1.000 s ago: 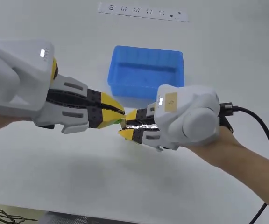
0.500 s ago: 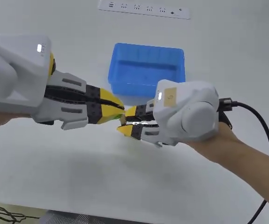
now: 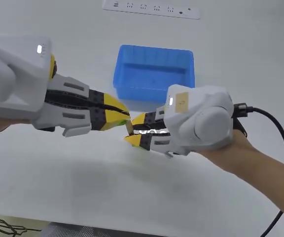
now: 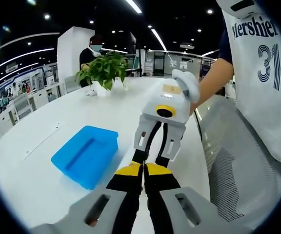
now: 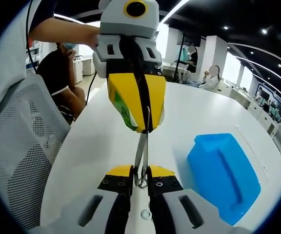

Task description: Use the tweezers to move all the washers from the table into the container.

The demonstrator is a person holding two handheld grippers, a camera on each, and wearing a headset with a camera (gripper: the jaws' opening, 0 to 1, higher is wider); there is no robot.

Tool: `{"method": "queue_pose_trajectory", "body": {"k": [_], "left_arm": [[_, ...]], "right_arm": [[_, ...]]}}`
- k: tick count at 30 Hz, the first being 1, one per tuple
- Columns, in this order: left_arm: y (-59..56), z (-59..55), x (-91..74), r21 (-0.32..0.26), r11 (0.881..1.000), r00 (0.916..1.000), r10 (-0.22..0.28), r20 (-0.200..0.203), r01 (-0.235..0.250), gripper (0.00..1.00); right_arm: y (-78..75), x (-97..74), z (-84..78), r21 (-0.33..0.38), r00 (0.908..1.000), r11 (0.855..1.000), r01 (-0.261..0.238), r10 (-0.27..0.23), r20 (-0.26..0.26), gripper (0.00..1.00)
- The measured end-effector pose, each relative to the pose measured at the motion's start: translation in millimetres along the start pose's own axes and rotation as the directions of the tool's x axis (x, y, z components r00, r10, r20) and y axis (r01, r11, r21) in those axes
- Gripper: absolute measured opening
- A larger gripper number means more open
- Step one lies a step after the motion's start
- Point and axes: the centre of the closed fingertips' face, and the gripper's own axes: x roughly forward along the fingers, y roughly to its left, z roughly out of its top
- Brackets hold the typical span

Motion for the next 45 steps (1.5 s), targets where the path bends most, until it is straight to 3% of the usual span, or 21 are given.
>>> {"method": "queue_pose_trajectory", "body": {"k": [14,27,34,45], "left_arm": [[-1.6,2.2,-0.4,0.006,1.0,1.0,-0.004,-0.006,0.004,0.06],[-3.6,3.6,2.8,0.002,1.0,0.9998,-0.02,0.002,0.02,0.06],[-2.2,2.6,2.2,0.003,1.0,0.9997,-0.026,-0.003,0.026,0.06],[-5.3,8.1,3.4,0.017,0.999,0.999,-0.045,0.004,0.045,0.06]], "right_arm": [[7.0,-5.6,-4.9,0.009,0.9996,1.0,-0.027,0.027,-0.007,0.16],[2.8,-5.0,1.7,0.019,0.9998,1.0,-0.009,0.009,0.019,0.16],[3.5,-4.1,1.1,-0.003,0.9998,1.0,-0.006,0.006,0.019,0.11],[2.1,-10.1,1.8,-0.035,0.9988,0.998,0.047,-0.046,0.014,0.1]]}}
